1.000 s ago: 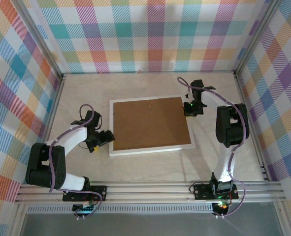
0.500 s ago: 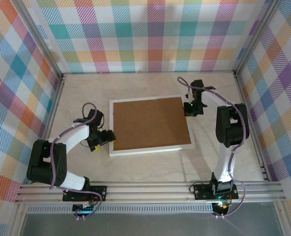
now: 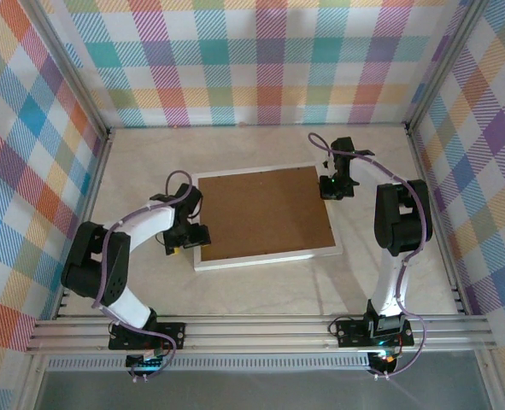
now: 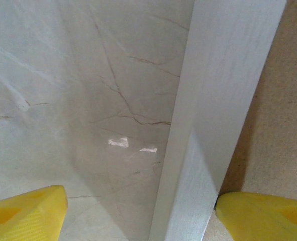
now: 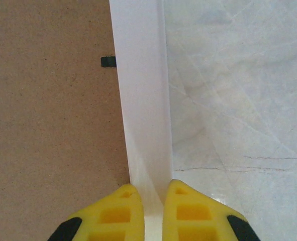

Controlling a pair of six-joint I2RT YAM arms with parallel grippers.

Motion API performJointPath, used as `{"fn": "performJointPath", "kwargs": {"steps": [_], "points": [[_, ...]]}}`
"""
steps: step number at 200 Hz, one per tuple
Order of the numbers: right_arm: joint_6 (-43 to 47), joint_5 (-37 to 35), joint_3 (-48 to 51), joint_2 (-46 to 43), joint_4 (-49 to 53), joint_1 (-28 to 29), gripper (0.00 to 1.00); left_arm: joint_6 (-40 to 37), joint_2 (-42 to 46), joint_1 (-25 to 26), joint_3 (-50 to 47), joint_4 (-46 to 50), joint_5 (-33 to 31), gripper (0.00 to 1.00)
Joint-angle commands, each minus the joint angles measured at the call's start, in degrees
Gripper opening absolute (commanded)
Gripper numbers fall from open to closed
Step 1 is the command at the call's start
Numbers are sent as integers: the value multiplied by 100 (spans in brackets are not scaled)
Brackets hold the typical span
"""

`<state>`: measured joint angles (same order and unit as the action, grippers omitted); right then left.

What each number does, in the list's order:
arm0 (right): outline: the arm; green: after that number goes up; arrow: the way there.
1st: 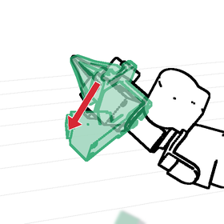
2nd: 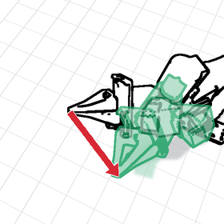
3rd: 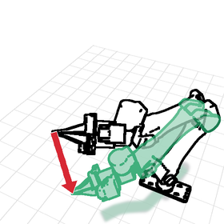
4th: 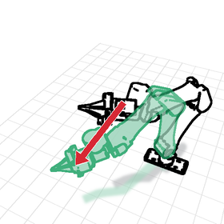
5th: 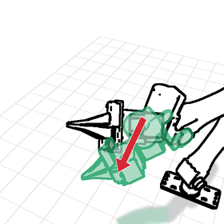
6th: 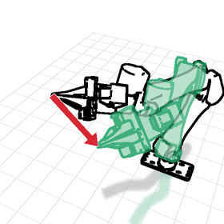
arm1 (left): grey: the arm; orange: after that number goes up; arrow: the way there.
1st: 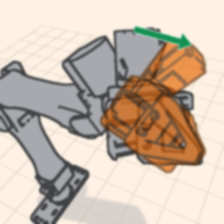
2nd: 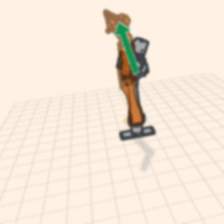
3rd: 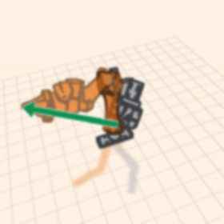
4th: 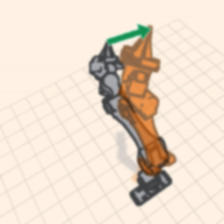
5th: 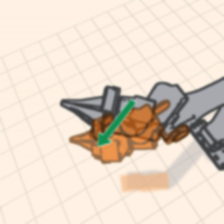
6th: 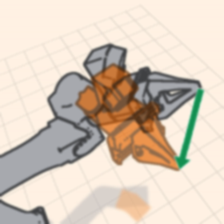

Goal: Put the photo into the frame

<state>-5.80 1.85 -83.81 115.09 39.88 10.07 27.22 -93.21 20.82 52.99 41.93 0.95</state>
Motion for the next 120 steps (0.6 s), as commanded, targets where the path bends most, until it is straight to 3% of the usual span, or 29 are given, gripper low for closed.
{"fn": "performJointPath", "kwargs": {"steps": [1,63,120], "points": [[-220,712,185,419,293,327,0,-95,-832,458,-323,-330,527,83],[-219,713,155,435,288,321,0,-344,-1446,624,227,385,318,83],[-132,147,-135,349,602,287,5,-372,-547,567,1077,563,73,87]]}}
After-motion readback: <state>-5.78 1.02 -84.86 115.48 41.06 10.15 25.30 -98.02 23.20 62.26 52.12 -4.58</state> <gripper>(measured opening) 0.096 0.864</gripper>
